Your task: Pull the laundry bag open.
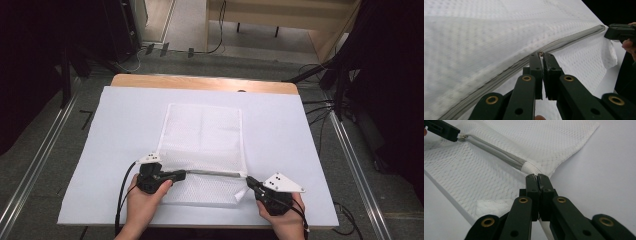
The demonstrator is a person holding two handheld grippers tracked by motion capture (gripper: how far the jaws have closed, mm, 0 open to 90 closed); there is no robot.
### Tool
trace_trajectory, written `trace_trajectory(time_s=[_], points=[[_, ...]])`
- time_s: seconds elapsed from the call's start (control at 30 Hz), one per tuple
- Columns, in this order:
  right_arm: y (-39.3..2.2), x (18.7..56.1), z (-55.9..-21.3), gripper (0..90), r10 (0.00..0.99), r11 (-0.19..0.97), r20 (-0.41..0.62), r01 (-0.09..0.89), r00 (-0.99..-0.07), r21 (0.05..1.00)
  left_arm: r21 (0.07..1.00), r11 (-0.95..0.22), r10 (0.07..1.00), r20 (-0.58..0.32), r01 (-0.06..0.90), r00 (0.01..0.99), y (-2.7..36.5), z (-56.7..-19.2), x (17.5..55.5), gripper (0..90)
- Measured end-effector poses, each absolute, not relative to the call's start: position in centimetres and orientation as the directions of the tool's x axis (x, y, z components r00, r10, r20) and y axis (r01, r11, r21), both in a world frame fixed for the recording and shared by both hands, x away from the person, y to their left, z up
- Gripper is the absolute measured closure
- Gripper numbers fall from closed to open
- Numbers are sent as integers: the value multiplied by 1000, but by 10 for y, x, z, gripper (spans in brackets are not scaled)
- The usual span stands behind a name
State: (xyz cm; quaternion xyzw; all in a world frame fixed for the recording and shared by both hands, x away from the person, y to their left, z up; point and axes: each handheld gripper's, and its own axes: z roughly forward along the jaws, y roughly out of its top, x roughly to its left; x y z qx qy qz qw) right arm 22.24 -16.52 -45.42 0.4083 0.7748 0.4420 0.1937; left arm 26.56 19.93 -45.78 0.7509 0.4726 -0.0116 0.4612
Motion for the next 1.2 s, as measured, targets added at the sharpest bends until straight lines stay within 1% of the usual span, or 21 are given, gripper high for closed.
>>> trace_trajectory(time_s=[0.47, 0.63, 0.93, 1.0, 1.03, 1.07, 1.1, 1.17, 1.2], points=[[-169, 224, -454, 900, 813, 267, 64, 468, -579, 843, 687, -86, 746, -435, 721, 504, 242, -455, 259, 875], [-172, 226, -454, 900, 819, 257, 71, 474, -570, 842, 687, -47, 767, -441, 725, 467, 263, -455, 256, 876], [-172, 227, -455, 900, 817, 257, 76, 479, -571, 839, 690, -43, 779, -430, 723, 456, 274, -456, 253, 876], [-172, 227, -455, 900, 813, 258, 76, 474, -577, 842, 695, -33, 776, -435, 718, 456, 275, -456, 252, 873], [-172, 226, -454, 900, 813, 257, 76, 473, -577, 843, 718, -31, 774, -423, 696, 471, 276, -455, 250, 867], [-172, 226, -454, 900, 810, 255, 78, 468, -581, 846, 730, -21, 775, -420, 684, 472, 277, -455, 249, 856], [-173, 226, -454, 900, 809, 255, 75, 462, -583, 849, 745, -5, 781, -414, 667, 468, 277, -454, 248, 823], [-174, 226, -454, 900, 808, 249, 80, 461, -583, 851, 777, 18, 787, -399, 629, 471, 280, -452, 247, 684], [-174, 226, -454, 900, 808, 249, 80, 461, -583, 851, 777, 18, 787, -399, 629, 471, 280, -452, 247, 625]])
